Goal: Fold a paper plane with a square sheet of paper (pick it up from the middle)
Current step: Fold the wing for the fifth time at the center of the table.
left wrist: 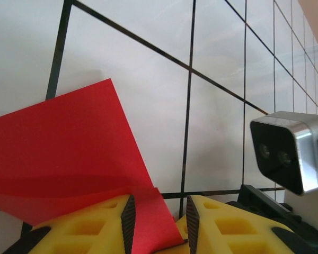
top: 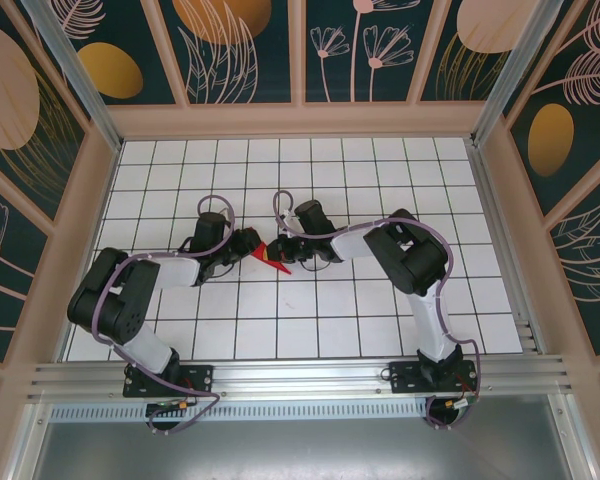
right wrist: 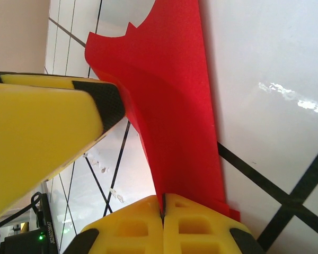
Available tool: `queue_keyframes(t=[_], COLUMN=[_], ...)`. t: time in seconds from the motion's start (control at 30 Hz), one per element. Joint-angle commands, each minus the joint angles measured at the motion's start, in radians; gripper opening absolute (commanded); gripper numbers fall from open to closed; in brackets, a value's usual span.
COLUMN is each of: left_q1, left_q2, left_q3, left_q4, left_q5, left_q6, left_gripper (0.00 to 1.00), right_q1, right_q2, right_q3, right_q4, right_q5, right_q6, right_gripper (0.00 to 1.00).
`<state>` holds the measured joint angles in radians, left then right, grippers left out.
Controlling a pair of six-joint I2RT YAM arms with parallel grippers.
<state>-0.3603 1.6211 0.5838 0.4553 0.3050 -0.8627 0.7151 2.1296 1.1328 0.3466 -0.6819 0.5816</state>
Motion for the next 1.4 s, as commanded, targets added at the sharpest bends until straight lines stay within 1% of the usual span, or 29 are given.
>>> queue_keyframes(t=[0.0,0.4,0.77,1.17,1.37], left_q1=[-0.004,-0.003,-0.004,-0.003,-0.003], left_q2=[-0.029,0.011,0.029,0.012,0.024], left_q3=[0.019,0.005,-0.014,-0.077,-0.070], left_q4=[-0.020,-0.003,0.032,0.069,0.087], left_q5=[-0.018,0.011,0.042,0.043,0.049], left_q6=[0.031,0.037,0.039,0.027,0.025], left_gripper=[0.33,0.31,0.28,0.23,0.22], right_q1=[-0.008,-0.019,-0.033,-0.045,-0.045], right_q2=[0.066,0.073,0.076,0.087,0.092], right_q3=[-0.003,-0.006,-0.028,-0.034,-0.034], right_q4=[-0.112,-0.132,-0.101,-0.083,-0.084], right_q5=[0.094,0.123,0.123,0.118,0.111], right_q6=[-0.019,0.026,0.067,0.096,0.096], right_gripper=[0.03,0.00,0.00,0.00,0.00])
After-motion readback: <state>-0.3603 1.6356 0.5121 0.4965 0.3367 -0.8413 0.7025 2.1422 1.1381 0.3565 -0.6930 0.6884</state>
